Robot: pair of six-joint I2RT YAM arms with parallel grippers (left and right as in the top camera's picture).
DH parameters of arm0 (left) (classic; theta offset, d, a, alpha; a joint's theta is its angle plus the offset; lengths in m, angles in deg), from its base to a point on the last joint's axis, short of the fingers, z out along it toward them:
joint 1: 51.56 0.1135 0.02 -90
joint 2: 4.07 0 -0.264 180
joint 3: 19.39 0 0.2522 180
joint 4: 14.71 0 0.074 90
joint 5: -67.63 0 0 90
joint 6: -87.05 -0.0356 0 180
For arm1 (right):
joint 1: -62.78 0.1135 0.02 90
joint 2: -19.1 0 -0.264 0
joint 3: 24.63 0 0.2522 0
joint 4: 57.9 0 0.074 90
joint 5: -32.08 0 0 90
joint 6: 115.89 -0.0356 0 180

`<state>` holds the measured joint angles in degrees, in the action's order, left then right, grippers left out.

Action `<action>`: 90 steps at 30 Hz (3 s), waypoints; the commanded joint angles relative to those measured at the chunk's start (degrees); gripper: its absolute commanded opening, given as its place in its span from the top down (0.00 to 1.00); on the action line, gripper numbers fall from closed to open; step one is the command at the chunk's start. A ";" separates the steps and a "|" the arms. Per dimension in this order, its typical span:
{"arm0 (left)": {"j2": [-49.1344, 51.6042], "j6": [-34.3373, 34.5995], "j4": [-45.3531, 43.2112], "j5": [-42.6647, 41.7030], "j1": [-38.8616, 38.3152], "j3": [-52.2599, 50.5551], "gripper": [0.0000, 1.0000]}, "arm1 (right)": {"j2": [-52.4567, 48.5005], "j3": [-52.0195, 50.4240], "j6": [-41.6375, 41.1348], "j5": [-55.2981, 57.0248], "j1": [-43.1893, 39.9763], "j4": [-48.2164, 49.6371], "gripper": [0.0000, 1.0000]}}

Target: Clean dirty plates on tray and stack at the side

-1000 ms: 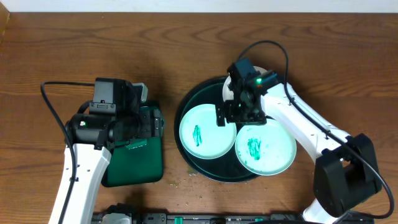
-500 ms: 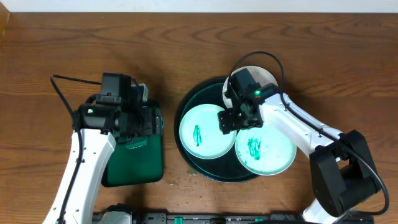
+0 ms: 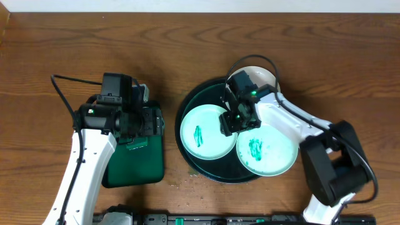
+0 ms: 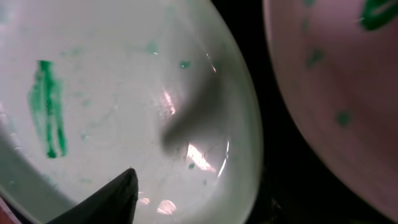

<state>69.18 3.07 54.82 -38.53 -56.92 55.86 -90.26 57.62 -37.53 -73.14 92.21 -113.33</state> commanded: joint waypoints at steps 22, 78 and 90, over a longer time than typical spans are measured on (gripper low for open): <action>0.26 0.33 2.05 0.83 -0.07 0.46 0.72 | -2.45 -0.35 -0.72 -1.53 0.63 1.18 0.80; 30.05 1.38 -11.54 4.79 13.29 0.35 0.58 | -2.45 -0.35 0.13 -1.38 0.63 -0.57 0.73; 30.05 1.55 -11.76 4.59 13.29 0.35 0.93 | -2.45 -0.35 0.13 -1.36 0.61 -1.16 0.74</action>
<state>98.25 4.65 42.58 -34.11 -43.79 55.86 -91.37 57.68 -37.77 -73.25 92.19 -113.49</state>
